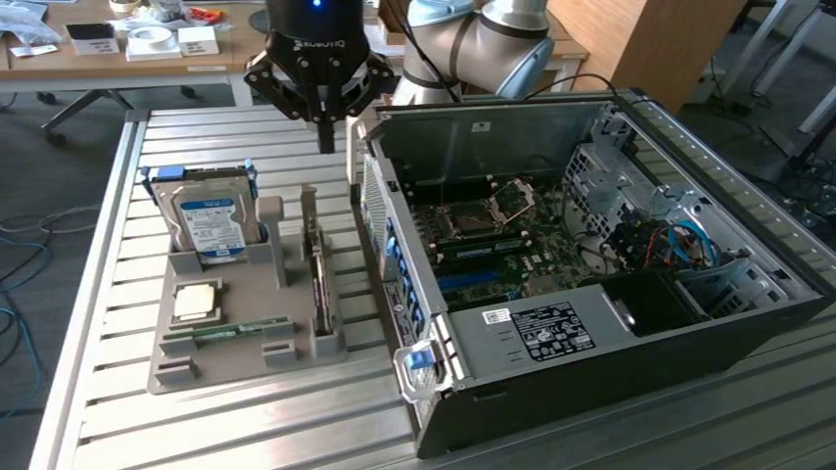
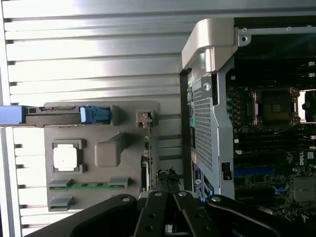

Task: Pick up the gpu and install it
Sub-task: 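Reach for the gpu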

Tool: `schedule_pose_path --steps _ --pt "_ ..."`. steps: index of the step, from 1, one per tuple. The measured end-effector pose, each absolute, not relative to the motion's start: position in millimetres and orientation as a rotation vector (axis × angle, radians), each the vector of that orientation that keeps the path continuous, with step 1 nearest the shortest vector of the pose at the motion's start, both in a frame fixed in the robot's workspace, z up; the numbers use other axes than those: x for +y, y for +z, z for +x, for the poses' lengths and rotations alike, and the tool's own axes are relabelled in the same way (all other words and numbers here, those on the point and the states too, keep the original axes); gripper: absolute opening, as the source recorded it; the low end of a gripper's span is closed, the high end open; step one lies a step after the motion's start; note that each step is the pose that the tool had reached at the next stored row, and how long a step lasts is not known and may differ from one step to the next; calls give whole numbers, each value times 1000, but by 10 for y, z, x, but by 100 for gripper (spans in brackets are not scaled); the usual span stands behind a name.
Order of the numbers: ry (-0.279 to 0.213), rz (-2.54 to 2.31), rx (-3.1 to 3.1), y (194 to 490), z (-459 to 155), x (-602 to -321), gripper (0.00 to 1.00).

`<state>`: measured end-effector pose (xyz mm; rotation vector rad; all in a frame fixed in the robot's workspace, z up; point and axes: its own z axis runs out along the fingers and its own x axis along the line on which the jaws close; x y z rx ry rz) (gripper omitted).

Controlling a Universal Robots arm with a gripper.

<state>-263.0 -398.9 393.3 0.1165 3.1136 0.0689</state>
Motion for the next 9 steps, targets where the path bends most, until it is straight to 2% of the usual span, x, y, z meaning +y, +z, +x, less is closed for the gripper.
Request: schedule_pose_path --steps 9 --pt "69 117 3114 3933 -2729 -3988 11"
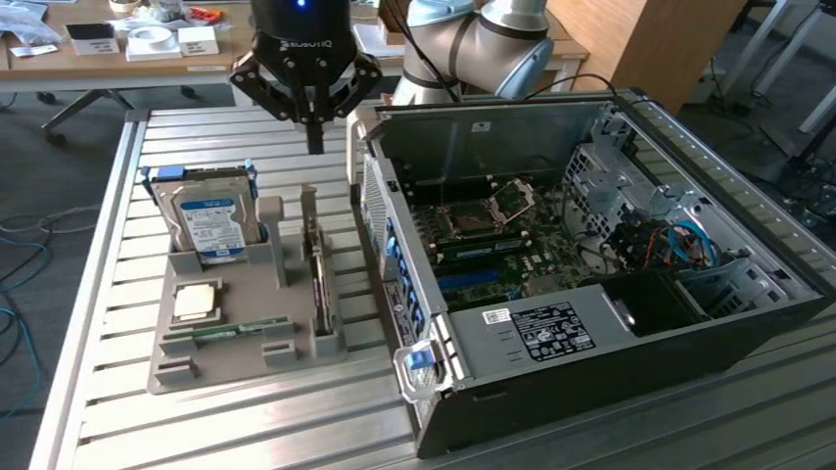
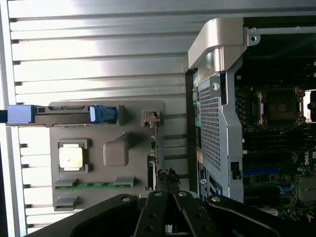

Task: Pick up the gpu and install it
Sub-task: 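Reach for the gpu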

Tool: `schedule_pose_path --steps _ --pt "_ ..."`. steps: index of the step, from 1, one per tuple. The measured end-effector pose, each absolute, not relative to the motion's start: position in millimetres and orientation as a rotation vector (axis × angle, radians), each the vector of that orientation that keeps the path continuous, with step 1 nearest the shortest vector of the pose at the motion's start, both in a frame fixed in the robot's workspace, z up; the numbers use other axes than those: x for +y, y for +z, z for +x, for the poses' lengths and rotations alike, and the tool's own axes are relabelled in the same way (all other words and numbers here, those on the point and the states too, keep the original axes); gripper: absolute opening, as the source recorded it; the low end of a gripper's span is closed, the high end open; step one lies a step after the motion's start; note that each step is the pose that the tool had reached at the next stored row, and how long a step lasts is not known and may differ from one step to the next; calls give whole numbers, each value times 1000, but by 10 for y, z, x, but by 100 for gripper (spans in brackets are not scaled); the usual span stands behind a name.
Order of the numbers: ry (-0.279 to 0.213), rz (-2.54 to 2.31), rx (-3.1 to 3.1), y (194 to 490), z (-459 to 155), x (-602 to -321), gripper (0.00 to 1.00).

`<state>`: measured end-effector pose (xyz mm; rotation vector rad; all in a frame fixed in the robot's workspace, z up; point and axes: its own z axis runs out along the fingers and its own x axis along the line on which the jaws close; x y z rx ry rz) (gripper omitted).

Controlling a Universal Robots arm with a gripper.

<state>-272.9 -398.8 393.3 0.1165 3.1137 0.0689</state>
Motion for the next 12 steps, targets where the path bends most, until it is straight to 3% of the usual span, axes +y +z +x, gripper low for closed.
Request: schedule_pose_path --steps 12 --pt "69 117 3114 3933 -2781 -3988 11"
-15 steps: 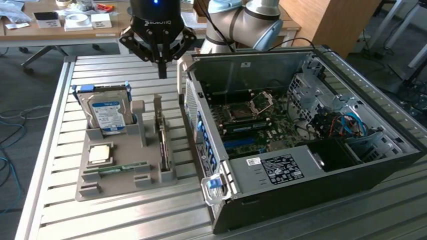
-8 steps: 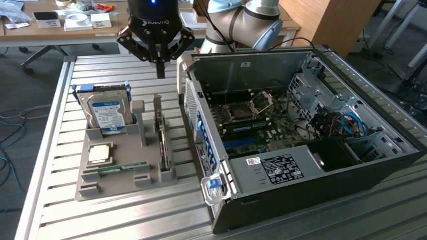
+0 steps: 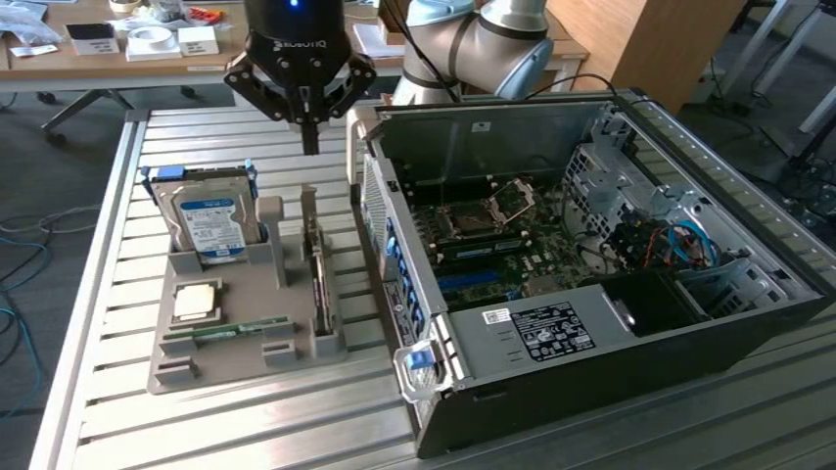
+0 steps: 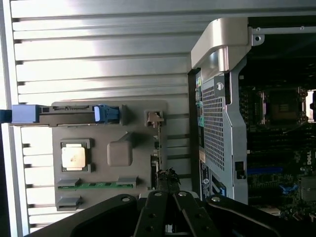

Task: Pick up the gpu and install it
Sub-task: 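Reach for the gpu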

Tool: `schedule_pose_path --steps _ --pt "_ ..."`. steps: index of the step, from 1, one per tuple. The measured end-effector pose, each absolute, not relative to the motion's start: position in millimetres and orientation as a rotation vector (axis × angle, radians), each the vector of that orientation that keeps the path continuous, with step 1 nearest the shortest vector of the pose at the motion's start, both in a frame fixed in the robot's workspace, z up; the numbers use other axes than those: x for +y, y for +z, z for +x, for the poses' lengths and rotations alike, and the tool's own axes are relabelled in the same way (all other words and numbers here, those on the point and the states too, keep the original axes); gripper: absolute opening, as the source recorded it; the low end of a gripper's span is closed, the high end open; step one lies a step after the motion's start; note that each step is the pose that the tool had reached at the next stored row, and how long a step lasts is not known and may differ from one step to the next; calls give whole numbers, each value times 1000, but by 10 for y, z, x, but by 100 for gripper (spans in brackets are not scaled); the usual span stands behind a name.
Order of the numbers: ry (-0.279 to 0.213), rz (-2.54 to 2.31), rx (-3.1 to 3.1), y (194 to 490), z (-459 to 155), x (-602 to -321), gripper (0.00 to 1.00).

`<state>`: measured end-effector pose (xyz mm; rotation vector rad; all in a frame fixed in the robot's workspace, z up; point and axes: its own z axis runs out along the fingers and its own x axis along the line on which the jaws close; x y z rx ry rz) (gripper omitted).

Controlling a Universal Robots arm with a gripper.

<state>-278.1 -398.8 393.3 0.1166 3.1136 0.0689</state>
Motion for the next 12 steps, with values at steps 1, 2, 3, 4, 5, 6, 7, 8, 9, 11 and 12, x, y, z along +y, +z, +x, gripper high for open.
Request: schedule_pose_path --steps 1,2,3,4,5,6,7,8,9,11,12 --pt "69 117 3114 3933 -2790 -3988 11" --pt "69 117 3114 3933 -2800 -3988 11" --pt "69 117 3114 3933 -2809 -3989 11" --pt "69 117 3114 3933 -2821 -3988 11" --pt "69 117 3114 3933 -2832 -3988 11" --pt "69 117 3114 3933 -2842 -3989 11" --pt "69 117 3114 3933 -2849 -3989 11" --pt "69 116 3114 3933 -2852 -3989 11" --pt "69 116 3114 3932 -2854 -3989 11" --pt "69 117 3114 3933 -2858 -3988 11" --pt "69 117 3114 3933 -2858 -3988 11"
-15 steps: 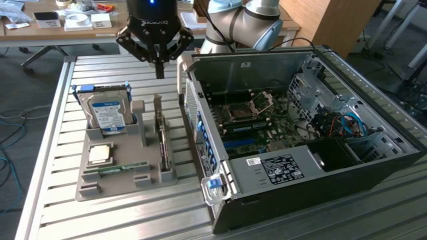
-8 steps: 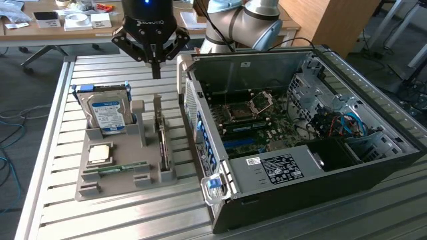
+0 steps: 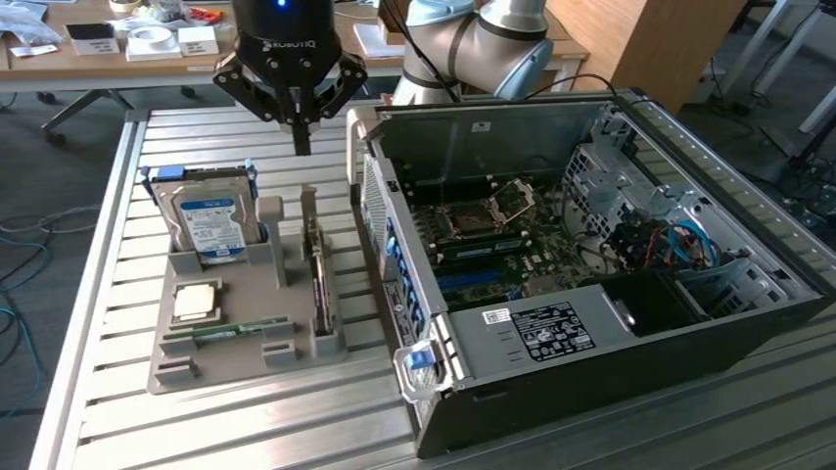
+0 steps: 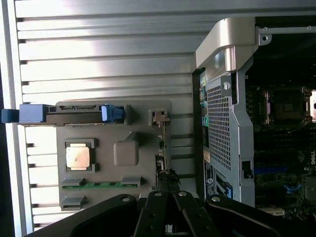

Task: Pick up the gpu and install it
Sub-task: 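Reach for the gpu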

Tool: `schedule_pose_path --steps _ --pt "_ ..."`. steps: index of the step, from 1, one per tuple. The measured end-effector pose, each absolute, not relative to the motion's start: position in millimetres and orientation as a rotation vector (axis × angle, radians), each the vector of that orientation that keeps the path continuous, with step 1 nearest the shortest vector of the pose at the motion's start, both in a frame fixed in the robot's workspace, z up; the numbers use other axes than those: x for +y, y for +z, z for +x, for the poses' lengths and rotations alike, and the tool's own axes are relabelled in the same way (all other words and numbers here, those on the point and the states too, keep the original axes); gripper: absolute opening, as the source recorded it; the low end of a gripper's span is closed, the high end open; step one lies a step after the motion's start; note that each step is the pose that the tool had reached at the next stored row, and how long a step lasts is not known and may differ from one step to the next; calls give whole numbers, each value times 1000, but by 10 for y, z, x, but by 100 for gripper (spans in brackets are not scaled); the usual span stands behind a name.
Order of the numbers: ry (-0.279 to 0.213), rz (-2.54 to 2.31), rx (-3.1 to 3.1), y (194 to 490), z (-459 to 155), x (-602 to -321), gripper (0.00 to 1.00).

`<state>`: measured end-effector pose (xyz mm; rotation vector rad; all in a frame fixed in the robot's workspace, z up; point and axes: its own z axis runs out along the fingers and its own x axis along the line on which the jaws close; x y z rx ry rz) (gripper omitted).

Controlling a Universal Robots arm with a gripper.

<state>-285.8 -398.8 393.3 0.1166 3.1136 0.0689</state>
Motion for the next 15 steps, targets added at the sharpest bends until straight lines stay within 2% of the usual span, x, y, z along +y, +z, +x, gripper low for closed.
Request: schedule_pose_path --steps 15 --pt "69 117 3114 3933 -2879 -3996 11"
